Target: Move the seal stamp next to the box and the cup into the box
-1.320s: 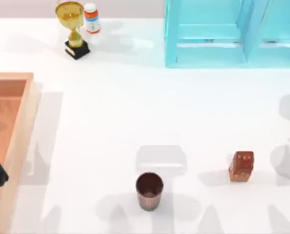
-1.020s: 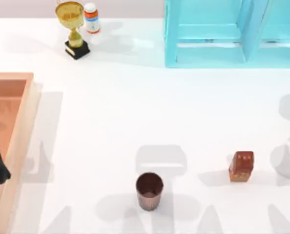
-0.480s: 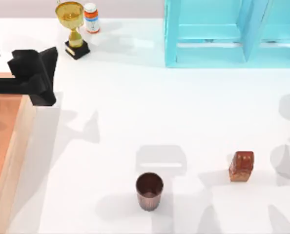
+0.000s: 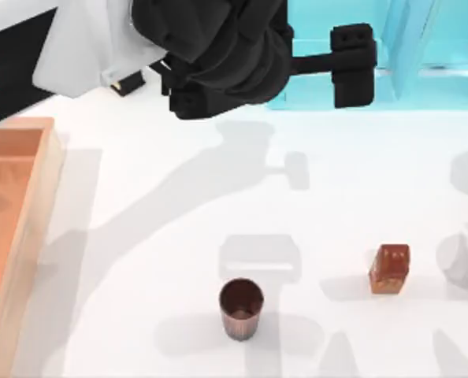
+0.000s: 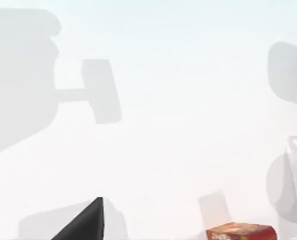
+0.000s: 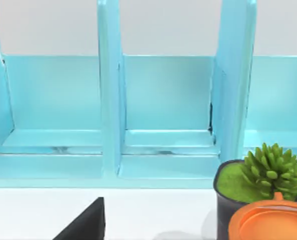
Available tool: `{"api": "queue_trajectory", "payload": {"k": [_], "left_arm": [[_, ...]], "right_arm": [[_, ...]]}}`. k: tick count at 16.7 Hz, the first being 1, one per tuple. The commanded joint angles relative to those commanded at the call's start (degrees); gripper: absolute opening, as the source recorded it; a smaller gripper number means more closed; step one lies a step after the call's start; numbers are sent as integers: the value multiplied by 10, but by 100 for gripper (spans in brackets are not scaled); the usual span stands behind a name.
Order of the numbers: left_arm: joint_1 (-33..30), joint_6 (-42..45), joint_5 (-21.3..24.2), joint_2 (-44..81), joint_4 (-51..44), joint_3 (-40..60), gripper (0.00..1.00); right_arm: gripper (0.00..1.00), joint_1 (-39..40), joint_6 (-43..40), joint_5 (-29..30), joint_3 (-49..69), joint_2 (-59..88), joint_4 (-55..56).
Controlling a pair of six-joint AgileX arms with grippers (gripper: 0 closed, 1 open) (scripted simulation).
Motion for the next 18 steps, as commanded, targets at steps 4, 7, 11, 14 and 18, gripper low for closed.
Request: {"api": "queue_trajectory", "payload": {"k": [4,7,11,14,18], "left_arm": [[-79,-89,-15,235,-151,210,100],[-122,-150,-26,356,-250,333,100],[-157,-215,-39,458,-342,463,100],[-169,-246,-46,503,-382,536,100],[-172,-258,-49,521,-395,567,100]], "right_arm": [[100,0,0,0,0,0,0],[100,0,0,0,0,0,0],[100,0,0,0,0,0,0],[100,0,0,0,0,0,0],[100,0,0,0,0,0,0]]}}
